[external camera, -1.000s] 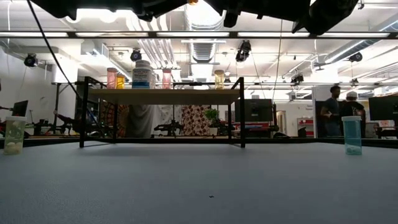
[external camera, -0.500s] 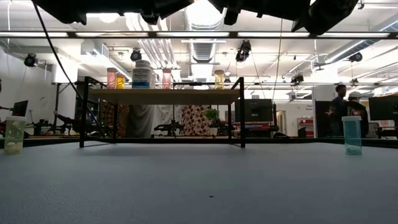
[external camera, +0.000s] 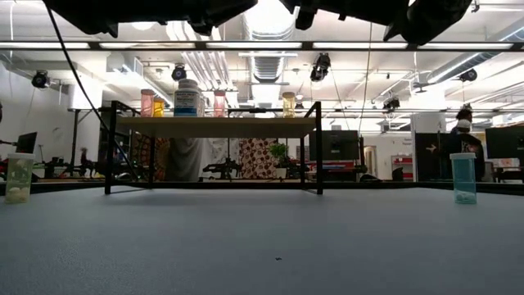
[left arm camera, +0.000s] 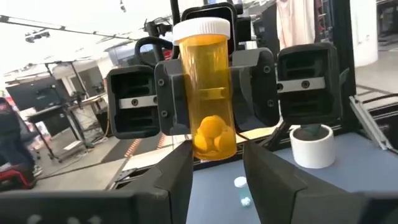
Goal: Pick and place medicine bottles onto shelf by color
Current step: Put the orange pill bottle on the shelf
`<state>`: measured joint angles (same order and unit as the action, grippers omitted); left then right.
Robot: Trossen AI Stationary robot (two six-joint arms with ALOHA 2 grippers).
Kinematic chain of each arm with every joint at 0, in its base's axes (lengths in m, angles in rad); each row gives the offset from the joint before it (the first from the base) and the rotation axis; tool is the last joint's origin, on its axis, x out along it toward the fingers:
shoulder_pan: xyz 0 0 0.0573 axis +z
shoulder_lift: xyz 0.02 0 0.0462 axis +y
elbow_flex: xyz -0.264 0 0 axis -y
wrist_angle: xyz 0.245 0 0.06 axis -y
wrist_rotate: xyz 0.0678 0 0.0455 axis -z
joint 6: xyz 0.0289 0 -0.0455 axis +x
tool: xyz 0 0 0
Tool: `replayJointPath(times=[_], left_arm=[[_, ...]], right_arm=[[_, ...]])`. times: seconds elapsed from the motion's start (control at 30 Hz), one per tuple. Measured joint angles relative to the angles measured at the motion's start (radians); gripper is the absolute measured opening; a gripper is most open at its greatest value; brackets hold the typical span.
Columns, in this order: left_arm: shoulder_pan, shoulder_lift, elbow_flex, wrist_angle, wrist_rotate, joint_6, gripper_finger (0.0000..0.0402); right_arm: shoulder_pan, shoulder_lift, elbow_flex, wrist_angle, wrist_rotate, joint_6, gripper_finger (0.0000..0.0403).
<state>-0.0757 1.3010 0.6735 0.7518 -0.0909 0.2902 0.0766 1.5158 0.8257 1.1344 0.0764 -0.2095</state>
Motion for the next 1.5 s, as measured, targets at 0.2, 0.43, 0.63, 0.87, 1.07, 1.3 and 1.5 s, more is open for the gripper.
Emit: replayJointPath(times=[0.2,0.43,0.63,0.87,1.07,1.3,1.5], left_arm=[[0.003,0.005,0.001,0.029,0.008,-0.031,0.0122],[0.004,0.005,0.001,0.03,0.01,-0.031,0.0122],[0.004,0.005,0.0,0.026,0.01,-0.025,0.0122],[0.004,0.005,-0.003,0.026,0.01,-0.02,0.0121],[0.004,0.005,-0.003,0.026,0.008,-0.02,0.0083],[0.004,0.005,-0.004,0.026,0.008,-0.023,0.0082],[0.004,0.005,-0.004,0.025,0.008,-0.018,0.0091]], right_arm=[[-0.001,0.001,0.0,-0.014,0.005,0.0,0.0093],[-0.001,0.004,0.0,-0.022,0.006,0.005,0.0093],[-0.001,0.004,0.0,-0.022,0.006,0.007,0.0093],[-0.001,0.004,0.0,-0.022,0.005,0.007,0.0093],[0.0,0.004,0.0,-0.023,0.003,0.001,0.0093],[0.0,0.004,0.0,-0.03,0.003,-0.003,0.0093],[0.0,0.004,0.0,-0.036,0.003,0.004,0.0119]])
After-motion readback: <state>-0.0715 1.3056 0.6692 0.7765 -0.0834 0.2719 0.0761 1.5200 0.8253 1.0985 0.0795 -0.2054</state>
